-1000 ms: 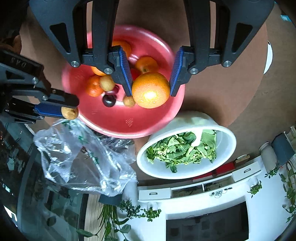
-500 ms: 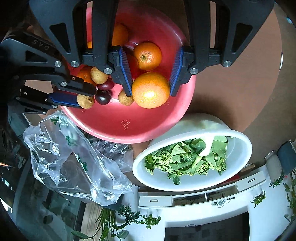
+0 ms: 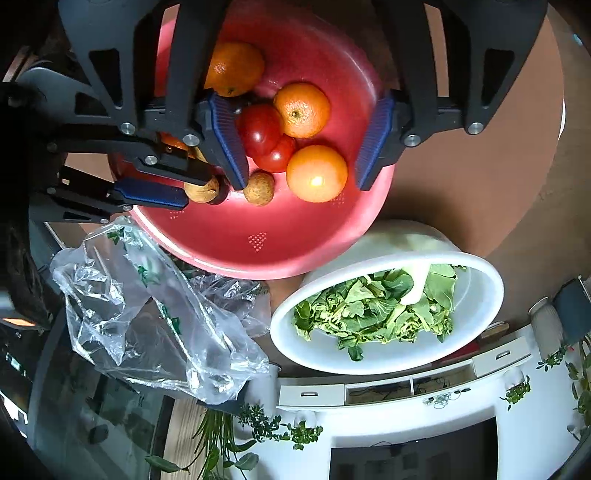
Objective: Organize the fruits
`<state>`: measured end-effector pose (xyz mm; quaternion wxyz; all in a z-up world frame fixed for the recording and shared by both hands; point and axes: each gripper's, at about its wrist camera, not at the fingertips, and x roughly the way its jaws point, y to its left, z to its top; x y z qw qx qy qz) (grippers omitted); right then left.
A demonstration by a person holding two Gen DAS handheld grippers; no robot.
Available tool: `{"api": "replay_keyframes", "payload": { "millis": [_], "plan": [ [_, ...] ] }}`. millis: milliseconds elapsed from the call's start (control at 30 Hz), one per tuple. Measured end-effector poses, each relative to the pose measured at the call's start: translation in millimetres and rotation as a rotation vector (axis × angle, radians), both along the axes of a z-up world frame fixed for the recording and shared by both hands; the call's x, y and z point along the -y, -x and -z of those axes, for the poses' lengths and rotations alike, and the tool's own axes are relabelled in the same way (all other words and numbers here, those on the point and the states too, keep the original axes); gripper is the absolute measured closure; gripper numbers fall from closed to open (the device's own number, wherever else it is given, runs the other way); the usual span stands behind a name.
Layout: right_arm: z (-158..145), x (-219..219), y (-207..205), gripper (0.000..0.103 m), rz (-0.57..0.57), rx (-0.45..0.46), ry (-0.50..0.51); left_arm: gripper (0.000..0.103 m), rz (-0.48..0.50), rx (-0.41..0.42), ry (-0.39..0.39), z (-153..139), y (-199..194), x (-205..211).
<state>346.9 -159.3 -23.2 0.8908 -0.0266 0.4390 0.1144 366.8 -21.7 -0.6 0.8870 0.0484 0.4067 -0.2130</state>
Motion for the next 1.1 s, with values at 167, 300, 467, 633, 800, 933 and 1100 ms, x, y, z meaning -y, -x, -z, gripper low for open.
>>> {"api": "replay_keyframes", "payload": {
  "millis": [167, 300, 467, 633, 800, 933, 1100],
  "plan": [
    [0.2, 0.8, 1.4, 0.068, 0.005, 0.009, 0.010, 0.023, -0.023, 0.038, 0.012, -11.1, 11.4, -5.6],
    [-4.5, 5.8, 8.6, 0.050, 0.028, 0.025, -0.004, 0.010, -0.050, 0.074, 0.017, -22.6, 26.5, -11.6],
    [-16.1, 8.9, 25.9, 0.037, 0.043, 0.062, 0.003, 0.000, -0.108, 0.145, 0.027, -40.7, 58.6, -24.5],
    [-40.5, 20.7, 63.7, 0.026, 0.078, 0.156, -0.035, 0.000, -0.136, 0.255, 0.067, -68.7, 114.4, -40.0],
    [-71.7, 31.7, 120.1, 0.012, 0.117, 0.316, -0.037, 0.000, -0.235, 0.457, 0.082, -107.7, 192.1, -51.3],
    [-94.4, 40.0, 166.8, 0.004, 0.137, 0.434, -0.067, 0.000, -0.332, 0.580, 0.047, -129.4, 253.0, -50.8],
    [-123.7, 48.1, 215.9, 0.000, 0.159, 0.495, -0.141, 0.000, -0.323, 0.517, -0.003, -135.7, 288.0, -41.3]
  ]
}}
